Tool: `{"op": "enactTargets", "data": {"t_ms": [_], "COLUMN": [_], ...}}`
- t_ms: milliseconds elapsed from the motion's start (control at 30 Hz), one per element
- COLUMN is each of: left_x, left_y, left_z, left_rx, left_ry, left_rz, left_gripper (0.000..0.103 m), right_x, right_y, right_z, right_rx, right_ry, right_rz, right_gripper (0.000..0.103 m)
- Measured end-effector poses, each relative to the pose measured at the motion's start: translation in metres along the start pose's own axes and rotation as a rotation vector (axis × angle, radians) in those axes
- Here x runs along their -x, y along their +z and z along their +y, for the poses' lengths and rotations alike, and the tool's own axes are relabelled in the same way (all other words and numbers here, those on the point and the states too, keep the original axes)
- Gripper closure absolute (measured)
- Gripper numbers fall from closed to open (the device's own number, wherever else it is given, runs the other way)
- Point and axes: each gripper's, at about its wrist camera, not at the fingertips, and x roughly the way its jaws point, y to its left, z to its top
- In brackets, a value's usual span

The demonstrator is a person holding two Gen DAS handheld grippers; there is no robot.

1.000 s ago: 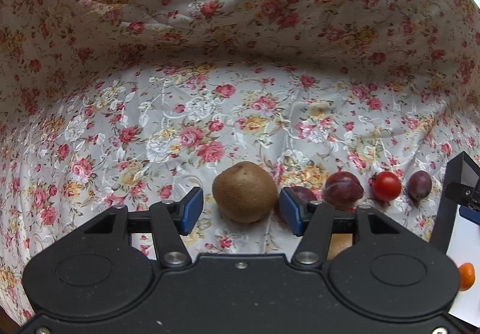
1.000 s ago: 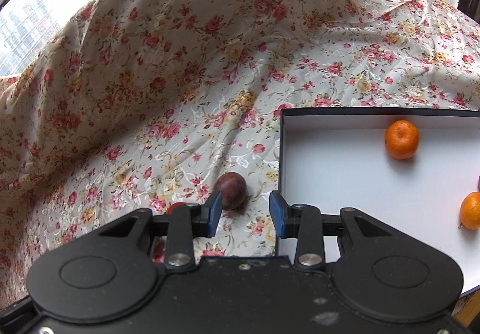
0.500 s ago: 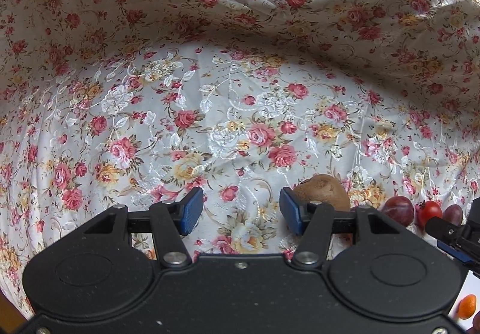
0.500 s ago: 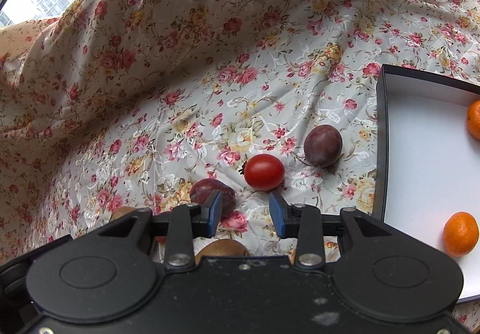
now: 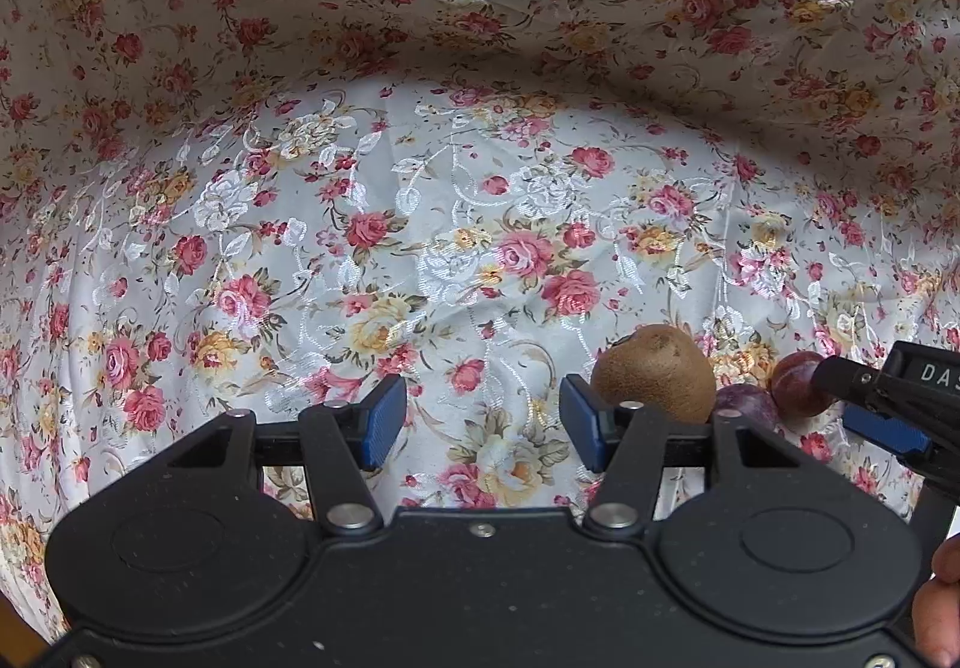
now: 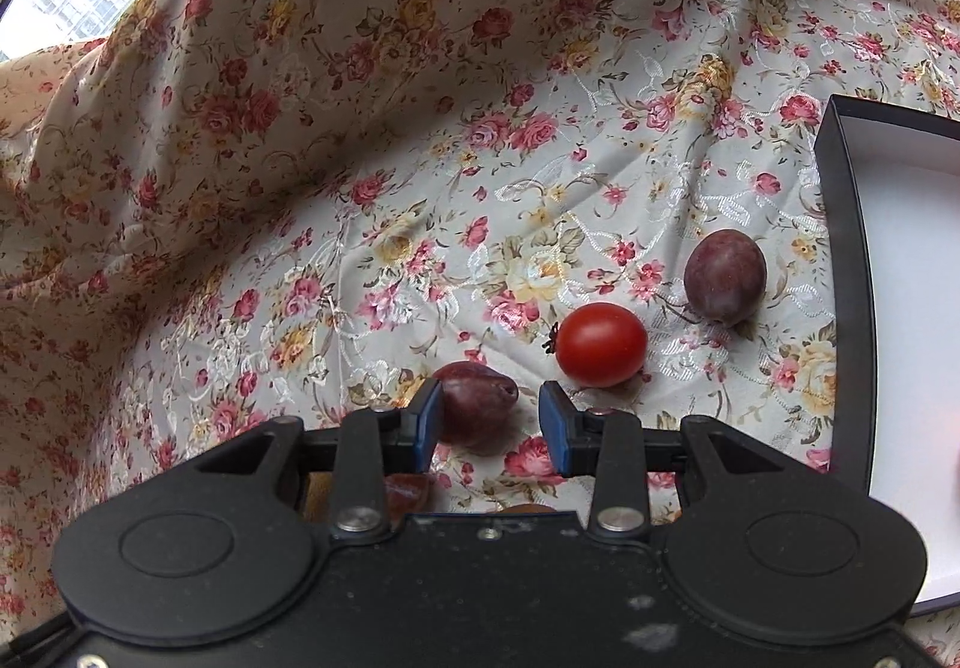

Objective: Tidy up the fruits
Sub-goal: 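Close left tool on a brown kiwi while right tool grasps a dark red plum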

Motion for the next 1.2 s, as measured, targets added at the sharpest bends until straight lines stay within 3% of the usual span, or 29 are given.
{"op": "enactTargets", "data": {"t_ms": [167, 467, 700, 900, 1033, 1200], "left_x": [-0.003, -0.004, 0.001, 0.003, 0.005, -0.002], "left_y": [0.001, 0.001, 0.003, 0.007, 0.008, 0.008], "left_z": [0.009, 0.003, -0.014, -0.019, -0.02, -0.037], "left_rx": [0.027, 0.004, -0.005, 0.055, 0.113, 0.079], "left_ry": [-0.013, -0.036, -0.05, -0.049, -0.095, -0.024], "left_rz": [0.013, 0.004, -0.049, -0.07, -0.072, -0.067], "left_gripper": [0.041, 0.041, 0.04, 0.04, 0.04, 0.037], "right_x": [-0.011, -0.022, 0.003, 0.021, 0.031, 0.039], "right_y": [-0.001, -0.004, -0.002, -0.003, 0.001, 0.004], "right_z": [0.008, 0.023, 0.012, -0.002, -0.01, -0.02], "right_rx": [-0.01, 0.064, 0.105, 0.122, 0.112, 0.099], "right_ry": [0.013, -0.068, -0.077, -0.058, -0.045, -0.05], "right_rz": [0.005, -0.014, -0.083, -0.105, -0.112, -0.123], "right_gripper": [0.064, 0.064, 0.067, 0.067, 0.067, 0.067]}}
